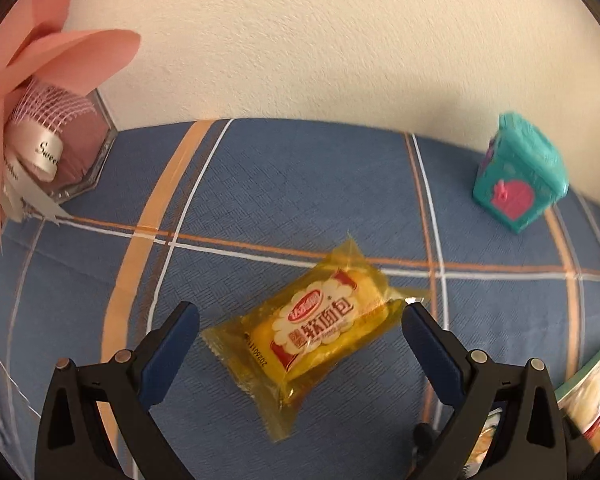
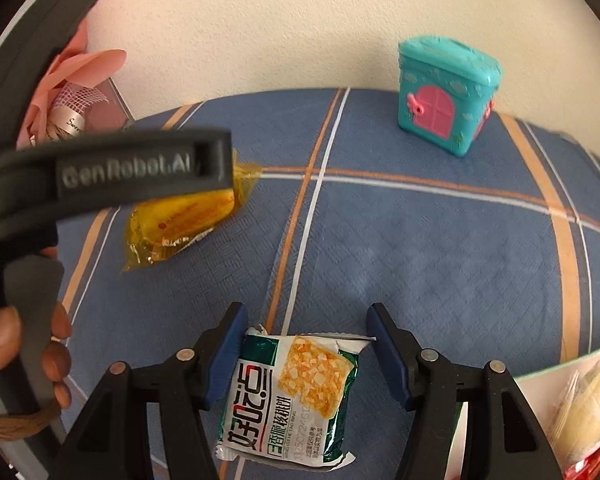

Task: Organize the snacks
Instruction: 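Grasp the yellow bread pack with the left tool while the right tool grasps the cracker pack, then carry the yellow bread pack with the left tool while the right tool carries the cracker pack to the tray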

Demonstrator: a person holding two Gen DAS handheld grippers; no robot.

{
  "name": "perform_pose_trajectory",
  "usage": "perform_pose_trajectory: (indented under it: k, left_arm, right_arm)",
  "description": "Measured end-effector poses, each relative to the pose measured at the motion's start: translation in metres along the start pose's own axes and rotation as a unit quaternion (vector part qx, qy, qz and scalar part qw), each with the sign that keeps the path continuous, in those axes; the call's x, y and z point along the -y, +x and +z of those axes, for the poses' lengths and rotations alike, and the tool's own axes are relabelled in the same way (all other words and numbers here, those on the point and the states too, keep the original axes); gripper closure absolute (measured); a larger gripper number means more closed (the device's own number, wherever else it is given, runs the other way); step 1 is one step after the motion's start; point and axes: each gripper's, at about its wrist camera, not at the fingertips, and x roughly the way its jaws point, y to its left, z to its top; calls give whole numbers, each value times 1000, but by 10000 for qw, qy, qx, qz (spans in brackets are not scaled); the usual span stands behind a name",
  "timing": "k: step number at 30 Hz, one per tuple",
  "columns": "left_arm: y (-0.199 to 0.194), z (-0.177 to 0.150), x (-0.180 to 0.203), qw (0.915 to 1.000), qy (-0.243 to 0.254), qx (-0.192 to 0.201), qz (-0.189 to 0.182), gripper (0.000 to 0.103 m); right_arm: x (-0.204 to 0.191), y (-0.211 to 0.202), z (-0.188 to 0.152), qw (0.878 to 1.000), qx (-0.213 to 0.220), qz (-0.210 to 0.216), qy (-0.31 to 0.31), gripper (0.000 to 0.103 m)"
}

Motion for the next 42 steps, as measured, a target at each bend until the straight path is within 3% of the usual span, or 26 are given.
perform_pose_trajectory:
  k: [7,10,13,15,20,24,30,32,35,42]
  left_arm:
    - [3,-1,15,9958,855,-60,330,3]
    - [7,3,19,9929,1113,-50,410,9]
    - [8,4,25,9900,1355,-64,397,30]
    - [9,5,26,9898,1376,-153,336,50]
    - [2,-1,21,9930,1082,-435,161,62]
    - [-7,-15,8,9958,676,-614,-27,64]
    - [-20,-46,-5,9965,330,-733,-223,65]
    - [-26,-57,-11,9971,139,-672,-331,66]
    - [-36,-78,-20,9960,-203,-666,-559,66]
    - [-64,-122,-31,9902,-870,-533,-956,66]
  right_arm:
    - [16,-11,-6,9997,-206,69,120,38]
    - [17,-20,-11,9994,-304,115,144,38]
    - [19,-26,-19,9989,-435,134,129,38]
    - [20,-30,-24,9985,-509,133,118,38]
    - [19,-39,-36,9978,-657,79,82,37]
    - [11,-43,-45,9966,-817,40,74,29]
    - [-7,-40,-60,9943,-1036,-167,-172,29]
    - [-11,-42,-66,9940,-1050,-218,-227,32]
    - [-16,-45,-76,9942,-1033,-155,-272,48]
    - [-18,-67,-96,9943,-1030,-239,-133,51]
